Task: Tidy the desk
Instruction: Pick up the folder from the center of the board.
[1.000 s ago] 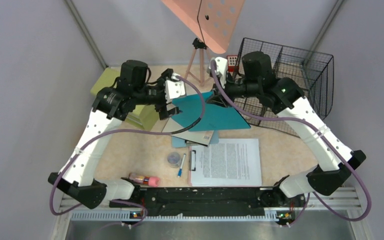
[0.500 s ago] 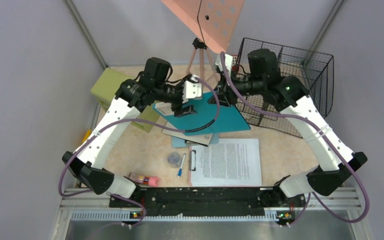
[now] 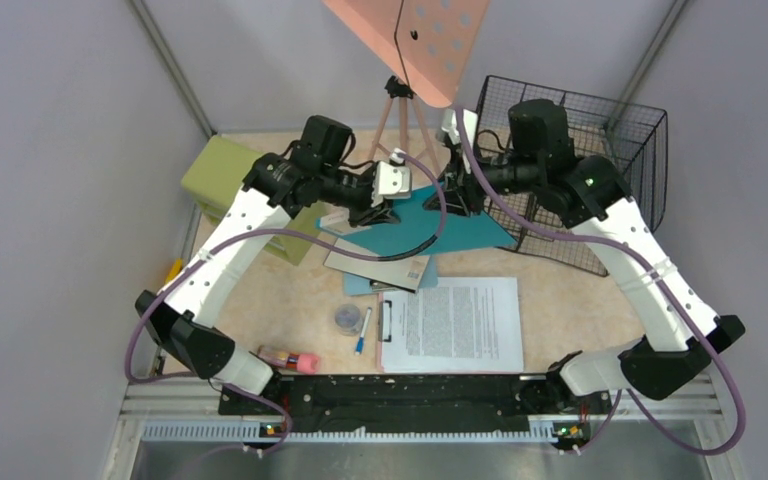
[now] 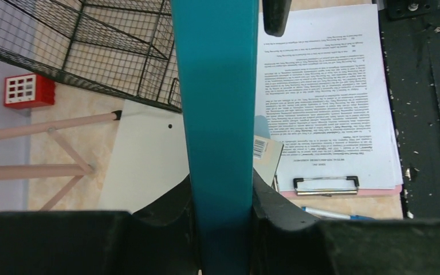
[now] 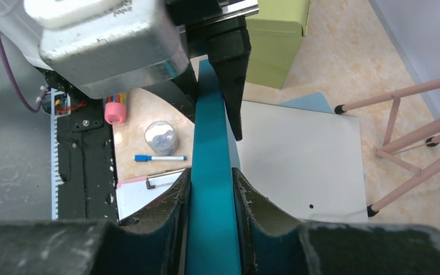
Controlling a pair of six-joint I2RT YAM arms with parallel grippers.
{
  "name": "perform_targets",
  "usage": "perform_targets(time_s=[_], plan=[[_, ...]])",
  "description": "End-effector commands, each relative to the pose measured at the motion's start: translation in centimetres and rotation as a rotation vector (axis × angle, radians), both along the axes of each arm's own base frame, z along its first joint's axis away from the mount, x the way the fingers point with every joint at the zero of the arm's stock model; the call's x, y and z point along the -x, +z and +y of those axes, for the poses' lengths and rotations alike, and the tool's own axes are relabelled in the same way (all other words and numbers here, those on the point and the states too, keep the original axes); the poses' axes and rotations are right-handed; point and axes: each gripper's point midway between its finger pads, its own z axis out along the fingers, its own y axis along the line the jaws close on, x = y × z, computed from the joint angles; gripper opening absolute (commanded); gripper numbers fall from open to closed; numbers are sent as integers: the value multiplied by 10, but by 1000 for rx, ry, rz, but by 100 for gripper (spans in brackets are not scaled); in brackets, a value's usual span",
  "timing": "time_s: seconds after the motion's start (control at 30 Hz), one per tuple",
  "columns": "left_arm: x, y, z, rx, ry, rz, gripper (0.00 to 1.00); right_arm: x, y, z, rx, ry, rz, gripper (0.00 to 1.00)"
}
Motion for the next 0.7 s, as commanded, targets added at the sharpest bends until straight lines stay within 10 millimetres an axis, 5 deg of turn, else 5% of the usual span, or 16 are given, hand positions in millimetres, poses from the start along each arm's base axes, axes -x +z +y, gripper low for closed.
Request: perform_targets(time_s=[0.0, 0.1, 0.2, 0.3, 0.47, 0.67], plan=[[9, 2, -7, 5, -13, 74, 0, -2, 42, -4, -103, -20, -119, 0], [10, 14, -8, 52, 30, 97, 0, -12, 45, -14, -95, -109, -138, 4], [7, 31, 0, 143, 102, 119, 0, -19, 47, -29, -73, -192, -166, 35], [2, 60, 11, 278, 153, 140, 0, -26, 49, -45, -58, -271, -175, 50], [-7, 93, 27, 417, 243, 180, 0, -36, 58, -74, -62, -420, -192, 54], [-14, 114, 16, 510, 312, 236, 0, -58, 68, -125, -109, -660, -175, 55]])
